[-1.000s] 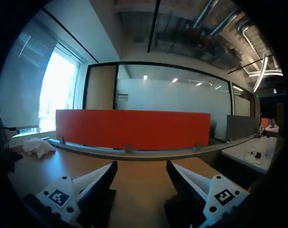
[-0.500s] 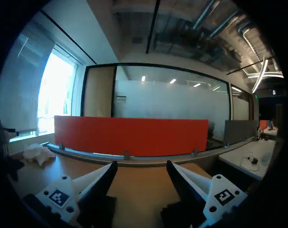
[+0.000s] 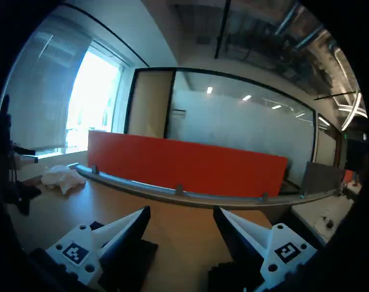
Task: Fold towel
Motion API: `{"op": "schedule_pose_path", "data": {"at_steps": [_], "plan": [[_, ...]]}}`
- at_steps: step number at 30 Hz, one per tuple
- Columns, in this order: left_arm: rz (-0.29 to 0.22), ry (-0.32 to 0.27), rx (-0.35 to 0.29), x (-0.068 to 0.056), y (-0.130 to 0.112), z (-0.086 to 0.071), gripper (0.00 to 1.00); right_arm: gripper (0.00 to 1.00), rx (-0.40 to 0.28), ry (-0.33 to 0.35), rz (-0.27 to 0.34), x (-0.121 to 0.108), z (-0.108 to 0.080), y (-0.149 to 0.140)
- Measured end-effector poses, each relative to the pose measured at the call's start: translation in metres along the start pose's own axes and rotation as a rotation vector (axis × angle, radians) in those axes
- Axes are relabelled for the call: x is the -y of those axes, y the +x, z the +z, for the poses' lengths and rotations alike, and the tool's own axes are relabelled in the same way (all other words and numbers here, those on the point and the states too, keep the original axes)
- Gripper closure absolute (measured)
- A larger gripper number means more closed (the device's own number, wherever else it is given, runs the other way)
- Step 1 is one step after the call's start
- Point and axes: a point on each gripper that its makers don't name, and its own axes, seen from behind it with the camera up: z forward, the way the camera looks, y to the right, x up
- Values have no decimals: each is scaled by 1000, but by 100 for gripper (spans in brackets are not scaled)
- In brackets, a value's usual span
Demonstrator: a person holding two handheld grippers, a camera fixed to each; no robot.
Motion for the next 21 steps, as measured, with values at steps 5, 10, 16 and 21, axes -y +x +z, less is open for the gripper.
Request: {"op": "schedule_pose_path", "data": {"at_steps": [5, 10, 16, 21], "plan": [[44, -68, 45, -12, -3, 4, 7, 0, 71, 94, -50, 15, 1, -7], [70, -131, 90, -25, -14, 6, 7, 0, 132, 207, -97, 34, -3, -17], [78, -192, 138, -38, -27, 9, 7, 0, 185, 312, -149, 53, -6, -29], [94, -229, 173, -46, -39, 11, 7, 0, 211, 357, -172, 63, -6, -36]]}}
